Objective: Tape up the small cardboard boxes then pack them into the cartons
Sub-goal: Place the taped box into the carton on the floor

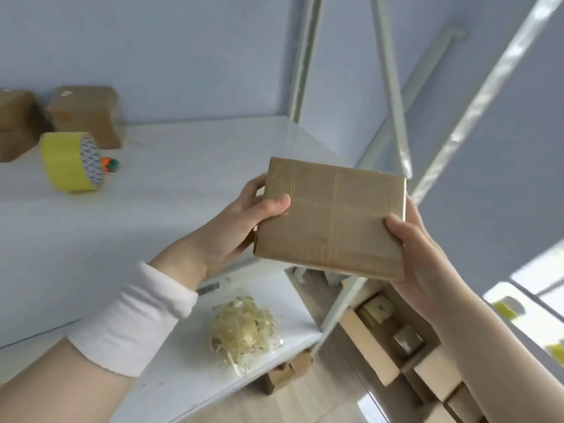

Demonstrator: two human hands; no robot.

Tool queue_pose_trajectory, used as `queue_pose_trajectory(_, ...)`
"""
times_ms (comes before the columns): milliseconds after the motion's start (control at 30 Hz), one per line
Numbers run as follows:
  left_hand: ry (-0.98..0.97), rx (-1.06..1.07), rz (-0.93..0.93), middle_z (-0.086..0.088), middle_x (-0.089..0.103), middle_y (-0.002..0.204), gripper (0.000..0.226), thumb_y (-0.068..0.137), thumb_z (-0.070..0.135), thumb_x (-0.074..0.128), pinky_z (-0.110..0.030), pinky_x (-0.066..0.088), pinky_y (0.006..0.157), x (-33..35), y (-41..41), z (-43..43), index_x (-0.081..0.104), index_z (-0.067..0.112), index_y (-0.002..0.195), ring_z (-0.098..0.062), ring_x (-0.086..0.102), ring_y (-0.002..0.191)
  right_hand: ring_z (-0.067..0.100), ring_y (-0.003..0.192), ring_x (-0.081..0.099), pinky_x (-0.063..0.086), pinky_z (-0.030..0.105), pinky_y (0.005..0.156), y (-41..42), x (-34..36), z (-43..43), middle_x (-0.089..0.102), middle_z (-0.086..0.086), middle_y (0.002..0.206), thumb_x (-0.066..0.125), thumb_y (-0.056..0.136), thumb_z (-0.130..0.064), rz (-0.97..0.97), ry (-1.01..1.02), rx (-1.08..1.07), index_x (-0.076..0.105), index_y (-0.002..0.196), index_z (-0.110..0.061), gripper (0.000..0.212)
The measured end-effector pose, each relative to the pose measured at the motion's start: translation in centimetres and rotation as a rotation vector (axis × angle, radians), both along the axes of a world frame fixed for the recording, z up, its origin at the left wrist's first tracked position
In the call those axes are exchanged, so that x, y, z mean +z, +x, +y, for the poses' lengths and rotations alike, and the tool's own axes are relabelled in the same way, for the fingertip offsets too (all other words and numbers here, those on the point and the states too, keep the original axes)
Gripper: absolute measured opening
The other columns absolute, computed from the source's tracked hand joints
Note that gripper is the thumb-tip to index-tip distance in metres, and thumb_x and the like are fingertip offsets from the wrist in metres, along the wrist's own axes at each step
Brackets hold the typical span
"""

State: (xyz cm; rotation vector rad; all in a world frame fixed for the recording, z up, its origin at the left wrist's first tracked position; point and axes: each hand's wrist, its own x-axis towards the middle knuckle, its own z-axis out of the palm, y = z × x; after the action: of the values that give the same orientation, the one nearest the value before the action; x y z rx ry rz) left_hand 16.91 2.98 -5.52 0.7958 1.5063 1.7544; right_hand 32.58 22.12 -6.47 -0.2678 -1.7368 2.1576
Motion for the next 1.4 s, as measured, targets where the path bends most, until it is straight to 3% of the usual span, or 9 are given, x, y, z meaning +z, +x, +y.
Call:
queue_pose_trajectory(133, -0.039, -0.185, 0.060, 0.005, 0.061, 0.121, 0.069, 0.073, 0.026, 0.071, -0.019, 0.050, 0.082, -1.5, 4.0, 4.7, 0.042, 0.029, 0.135, -0.006, 0.060, 0.110, 0.015, 0.112, 0.062, 0.057, 0.032, 0.075, 8.1, -2.0, 2.7, 0.062, -0.016, 0.123, 0.084, 0.055, -0.052, -0.120, -0.075, -0.051, 0.029, 0.132, -0.056, 0.095)
queue_pose_trajectory(333, -0.249, -0.458, 0.021, 0.011, 0.028, 0.149, 0.116, 0.048, 0.078, 0.069, -0.033, 0.026, 0.113, -9.2, 12.4, 12.9, 0.024, 0.033, 0.145, -0.007, 0.030, 0.136, 0.016, 0.099, 0.067, 0.057, 0.038, 0.072, 19.5, -10.7, 5.7, 0.070, 0.000, 0.110, 0.064, 0.080, -0.032, -0.244, -0.299, -0.438, 0.051, 0.128, -0.021, 0.051)
queue_pose_trajectory(433, -0.424, -0.466, -0.088, 0.011, 0.017, 0.152, 0.109, 0.060, 0.072, 0.067, -0.032, 0.022, 0.110, -15.4, 17.6, 16.5, 0.010, 0.037, 0.146, -0.008, 0.019, 0.140, 0.016, 0.090, 0.069, 0.057, 0.034, 0.062, 24.0, -15.6, 6.7, 0.069, 0.002, 0.106, 0.061, 0.071, -0.034, -0.284, -0.513, -0.678, 0.057, 0.115, -0.020, 0.046)
queue_pose_trajectory(600, -0.482, -0.518, -0.383, 0.013, 0.048, 0.135, 0.089, 0.068, 0.056, 0.070, -0.039, 0.039, 0.091, -23.9, 25.8, 21.8, 0.009, 0.047, 0.133, -0.007, 0.048, 0.118, 0.031, 0.115, 0.055, 0.045, 0.049, 0.092, 28.3, -21.8, 8.4, 0.058, 0.011, 0.119, 0.064, 0.070, -0.033, -0.326, -0.736, -0.859, 0.055, 0.116, -0.019, 0.048)
queue_pose_trajectory(733, -0.458, -0.424, -0.488, -0.002, 0.059, 0.123, 0.074, 0.071, 0.038, 0.070, -0.037, 0.052, 0.081, -28.1, 27.5, 27.3, 0.030, 0.036, 0.132, -0.022, 0.058, 0.111, 0.021, 0.102, 0.056, 0.046, 0.046, 0.089, 29.7, -24.8, 11.1, 0.058, 0.005, 0.100, 0.067, 0.067, -0.037, -0.418, -0.783, -0.870, 0.053, 0.110, -0.018, 0.049)
queue_pose_trajectory(900, -0.523, -0.463, -0.461, -0.006, 0.064, 0.118, 0.052, 0.088, 0.026, 0.060, -0.035, 0.053, 0.082, -31.7, 25.2, 36.2, 0.040, 0.028, 0.135, -0.024, 0.062, 0.107, 0.020, 0.106, 0.059, 0.047, 0.035, 0.083, 29.5, -27.9, 18.3, 0.063, 0.004, 0.114, 0.067, 0.068, -0.045, -0.528, -0.730, -0.801, 0.054, 0.121, -0.018, 0.061)
queue_pose_trajectory(1100, -0.726, -0.625, -0.414, 0.001, 0.031, 0.146, 0.114, 0.054, 0.073, 0.070, -0.048, 0.034, 0.107, -36.8, 21.1, 47.5, 0.004, 0.043, 0.141, -0.024, 0.041, 0.128, 0.027, 0.110, 0.060, 0.048, 0.037, 0.092, 24.9, -34.3, 29.2, 0.061, 0.009, 0.123, 0.063, 0.084, -0.037, -0.552, -0.849, -0.956, 0.049, 0.124, -0.019, 0.046)
queue_pose_trajectory(1267, -0.782, -0.639, -0.271, 0.007, 0.042, 0.139, 0.059, 0.081, 0.047, 0.064, -0.038, 0.037, 0.105, -45.2, 18.6, 55.5, 0.029, 0.040, 0.128, -0.008, 0.044, 0.117, 0.023, 0.103, 0.061, 0.048, 0.032, 0.086, 20.1, -42.3, 37.9, 0.065, 0.008, 0.111, 0.057, 0.090, -0.034, -0.624, -0.933, -1.013, 0.052, 0.121, -0.015, 0.036)
queue_pose_trajectory(1400, -0.814, -0.599, -0.198, 0.003, 0.042, 0.144, 0.063, 0.087, 0.037, 0.061, -0.032, 0.033, 0.109, -55.0, 16.8, 62.0, 0.033, 0.026, 0.143, -0.012, 0.042, 0.129, 0.024, 0.110, 0.057, 0.045, 0.034, 0.094, 17.8, -51.8, 44.3, 0.061, 0.007, 0.119, 0.049, 0.095, -0.037, -0.770, -0.906, -0.951, 0.051, 0.126, -0.015, 0.039)
